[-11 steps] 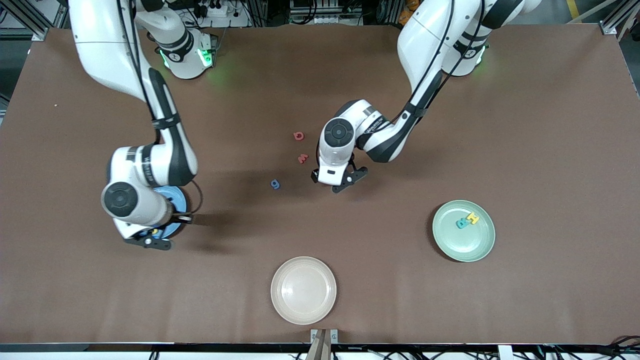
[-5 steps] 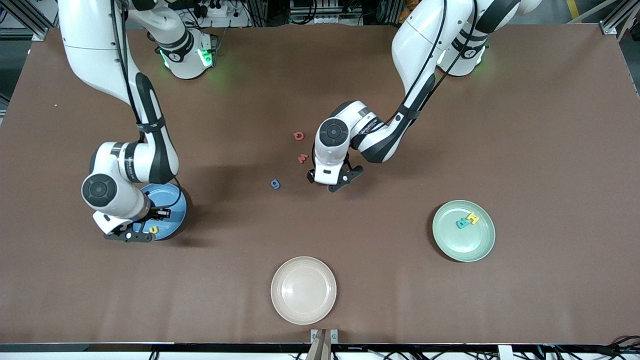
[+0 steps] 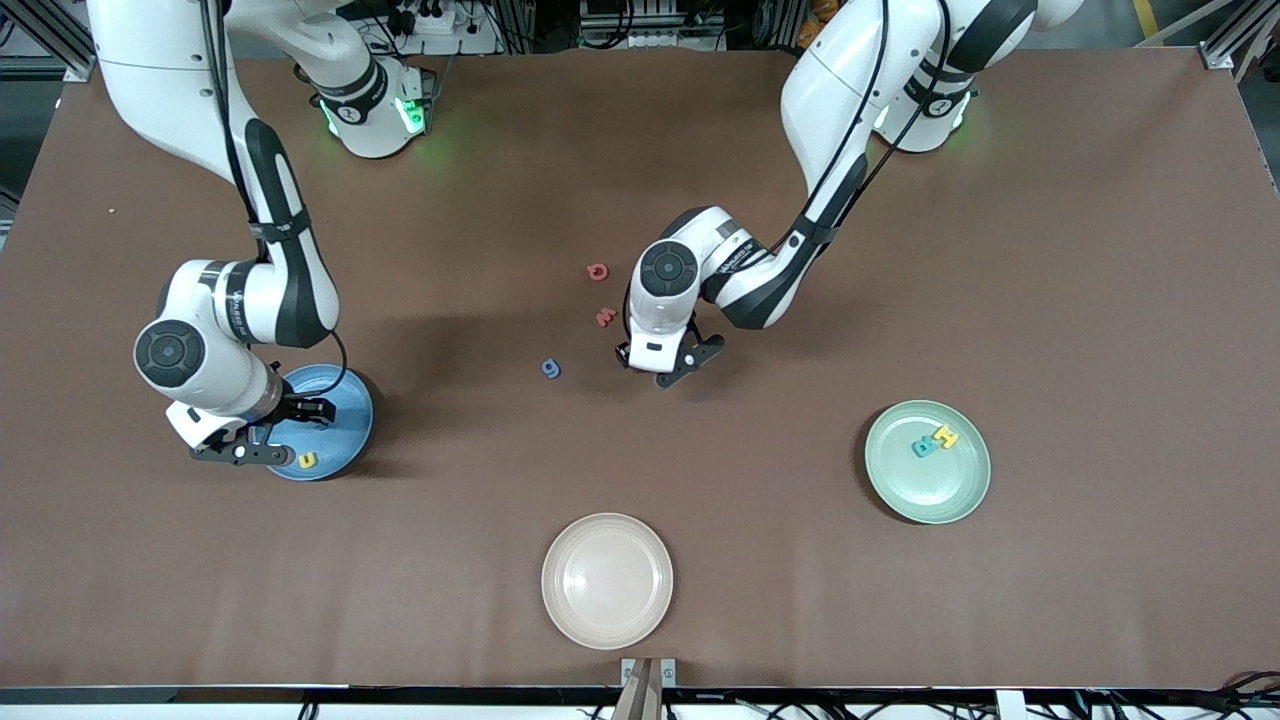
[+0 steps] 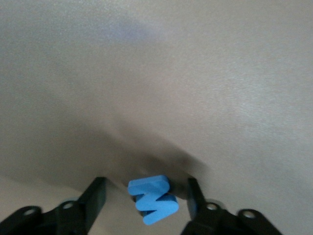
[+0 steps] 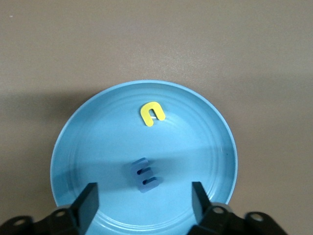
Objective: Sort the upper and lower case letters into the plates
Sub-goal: 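Carry the M to the green plate and open the left gripper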
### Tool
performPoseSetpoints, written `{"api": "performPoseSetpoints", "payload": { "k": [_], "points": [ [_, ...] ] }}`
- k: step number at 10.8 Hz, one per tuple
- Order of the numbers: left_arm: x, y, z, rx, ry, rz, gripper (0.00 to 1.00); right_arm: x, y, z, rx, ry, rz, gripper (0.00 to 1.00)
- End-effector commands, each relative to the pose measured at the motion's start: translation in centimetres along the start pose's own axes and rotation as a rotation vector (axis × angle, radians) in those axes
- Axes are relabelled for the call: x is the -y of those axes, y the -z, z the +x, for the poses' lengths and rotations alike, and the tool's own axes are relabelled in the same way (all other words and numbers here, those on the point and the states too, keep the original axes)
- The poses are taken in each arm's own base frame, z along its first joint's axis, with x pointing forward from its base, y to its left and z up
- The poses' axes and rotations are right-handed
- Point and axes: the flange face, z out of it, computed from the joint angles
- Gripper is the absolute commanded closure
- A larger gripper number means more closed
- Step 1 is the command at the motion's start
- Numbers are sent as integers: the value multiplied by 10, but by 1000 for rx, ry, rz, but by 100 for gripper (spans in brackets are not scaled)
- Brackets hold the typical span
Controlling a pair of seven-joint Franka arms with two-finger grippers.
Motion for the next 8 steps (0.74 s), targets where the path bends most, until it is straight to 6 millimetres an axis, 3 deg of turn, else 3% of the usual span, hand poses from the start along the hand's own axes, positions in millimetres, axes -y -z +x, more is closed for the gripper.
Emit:
{"api": "performPoseSetpoints", "payload": {
  "k": [1,2,4,6,8],
  "points": [
    [-1,-6,0,2,-2,1,90,15,10,-9,-4,-24,22,0],
    [0,-5,3,-7,-17,1,100,46,14,-14,7,-64,19,0],
    [0,2,13,-16,-51,-8,100,100,20,-24,10,-149,13,0],
    [0,41,51,-59,-21,-46,100,166,25,-36,-17,-54,9,0],
    [12,85,101,-81,-38,-71,100,203,34,-46,-30,8,23,0]
  ]
}}
